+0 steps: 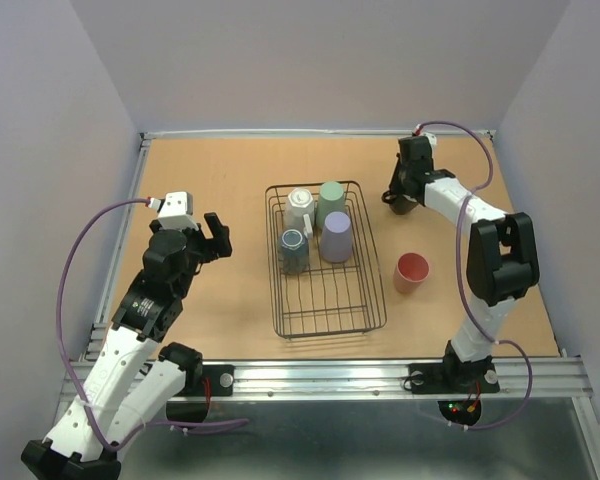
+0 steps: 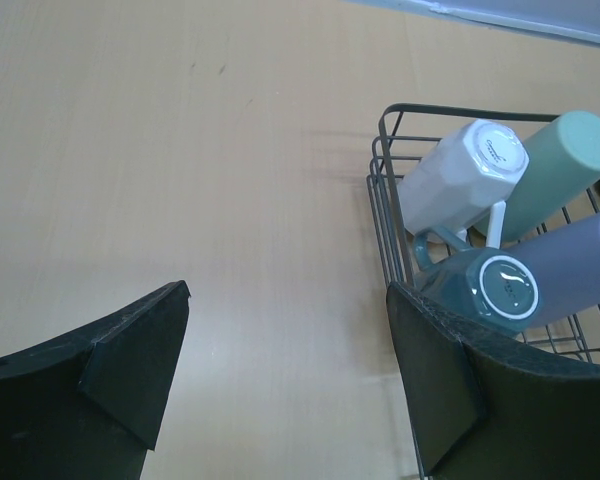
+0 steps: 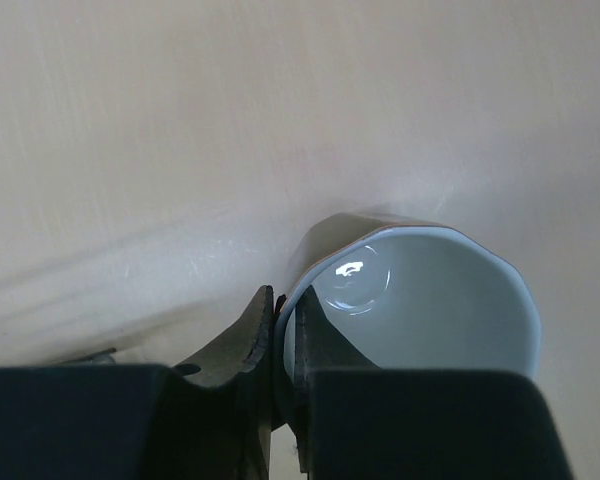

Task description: Load the cups into the dish rack

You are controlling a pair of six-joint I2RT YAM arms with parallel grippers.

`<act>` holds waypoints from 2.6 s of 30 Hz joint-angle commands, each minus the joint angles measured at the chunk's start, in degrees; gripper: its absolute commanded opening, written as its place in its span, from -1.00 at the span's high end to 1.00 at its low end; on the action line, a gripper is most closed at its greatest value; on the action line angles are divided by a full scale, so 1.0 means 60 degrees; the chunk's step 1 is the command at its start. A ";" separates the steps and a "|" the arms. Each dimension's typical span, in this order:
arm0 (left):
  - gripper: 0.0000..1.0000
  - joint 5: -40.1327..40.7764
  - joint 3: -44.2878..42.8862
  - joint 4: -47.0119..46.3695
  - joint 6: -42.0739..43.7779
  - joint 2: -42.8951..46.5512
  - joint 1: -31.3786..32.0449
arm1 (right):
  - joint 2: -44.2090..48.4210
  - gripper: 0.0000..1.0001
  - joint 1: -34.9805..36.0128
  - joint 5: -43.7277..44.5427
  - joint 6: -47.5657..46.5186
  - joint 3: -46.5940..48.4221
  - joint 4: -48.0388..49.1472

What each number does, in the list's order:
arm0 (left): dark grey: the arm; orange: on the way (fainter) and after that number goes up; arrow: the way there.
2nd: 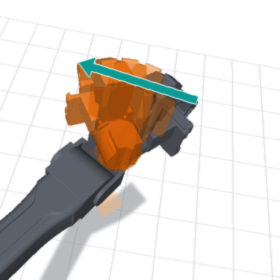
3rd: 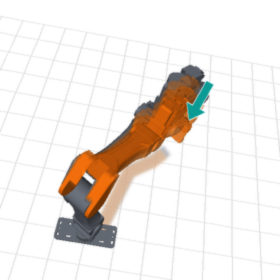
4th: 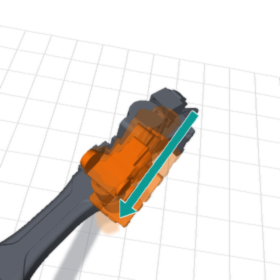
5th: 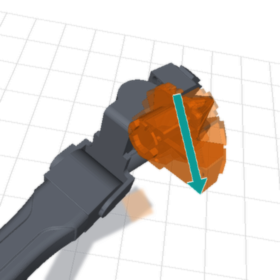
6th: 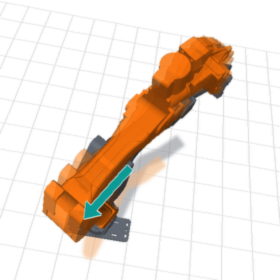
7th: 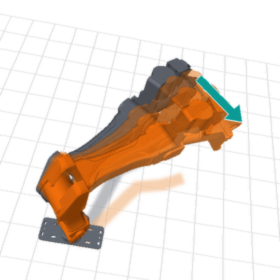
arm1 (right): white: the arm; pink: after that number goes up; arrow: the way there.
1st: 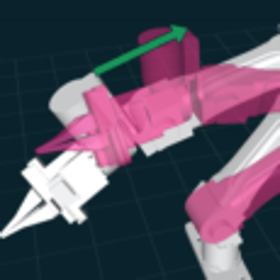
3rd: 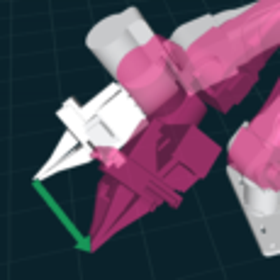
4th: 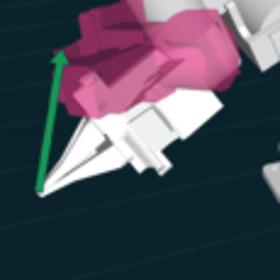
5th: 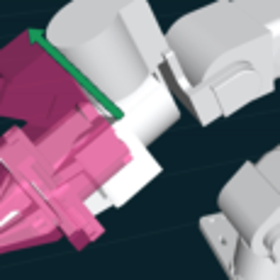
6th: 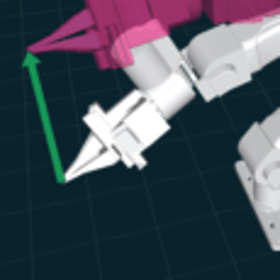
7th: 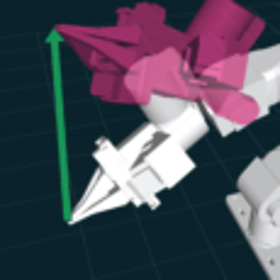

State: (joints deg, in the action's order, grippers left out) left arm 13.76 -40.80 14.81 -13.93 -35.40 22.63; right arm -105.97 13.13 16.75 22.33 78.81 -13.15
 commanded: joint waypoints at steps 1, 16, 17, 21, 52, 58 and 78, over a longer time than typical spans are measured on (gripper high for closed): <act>-0.81 -0.0052 0.0090 -0.0447 0.0169 0.0055 -0.0066 | 0.1342 0.99 0.0024 0.0050 0.0160 -0.0242 0.0360; -0.88 -0.1733 -0.0129 -0.0900 0.0185 0.0391 -0.0066 | 0.7113 0.99 0.0083 -0.3754 0.1213 -0.2292 0.1441; -0.89 -0.1940 -0.0115 -0.1075 -0.0222 0.0493 -0.0066 | 0.7695 0.99 0.0097 -0.4774 0.1592 -0.2918 0.2111; -0.89 -0.4630 0.0453 -0.2450 -0.2097 0.0582 -0.0066 | 0.9014 0.99 0.0258 -0.6934 0.2386 -0.4606 0.4589; -0.72 -0.6689 0.1540 -1.2207 -0.8942 -0.3460 0.4137 | 1.0060 0.99 0.4169 -0.8227 0.2490 -0.6967 1.0350; -0.43 -0.6205 0.1584 -1.3073 -0.9279 -0.3973 0.4445 | 0.9972 0.99 0.4521 -0.8080 0.2285 -0.7186 1.0497; 1.00 -0.6497 0.1569 -1.3864 -1.0070 -0.4062 0.4753 | 0.9825 0.99 0.5386 -0.7656 0.0439 -0.7202 0.9516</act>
State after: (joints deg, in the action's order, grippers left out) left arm -24.99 -29.12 -61.95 -73.23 -61.87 50.83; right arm -47.88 44.29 -27.42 27.29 34.74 42.76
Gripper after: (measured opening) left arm 0.704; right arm 0.132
